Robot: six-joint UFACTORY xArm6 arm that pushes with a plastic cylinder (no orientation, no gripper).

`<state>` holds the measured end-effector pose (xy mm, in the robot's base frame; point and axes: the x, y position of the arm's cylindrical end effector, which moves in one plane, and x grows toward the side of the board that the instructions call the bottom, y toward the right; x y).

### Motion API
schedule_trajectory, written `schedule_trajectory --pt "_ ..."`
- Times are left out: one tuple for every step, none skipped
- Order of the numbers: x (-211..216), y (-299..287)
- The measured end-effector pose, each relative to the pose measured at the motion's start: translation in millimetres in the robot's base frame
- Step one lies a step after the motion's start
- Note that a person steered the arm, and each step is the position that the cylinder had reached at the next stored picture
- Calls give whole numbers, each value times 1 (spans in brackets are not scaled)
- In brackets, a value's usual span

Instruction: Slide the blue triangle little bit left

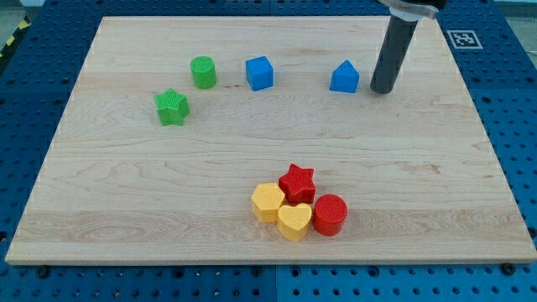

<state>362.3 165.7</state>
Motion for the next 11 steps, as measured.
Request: schedule_trajectory --pt "-4 0" --pt "-17 5" --pt "-19 5" --pt "-19 5" --pt "-12 6" --pt "-5 -7" --pt "-5 -10" --pt "-5 -25" --pt "-5 -47" --pt "-6 -65" --pt "-6 -65"
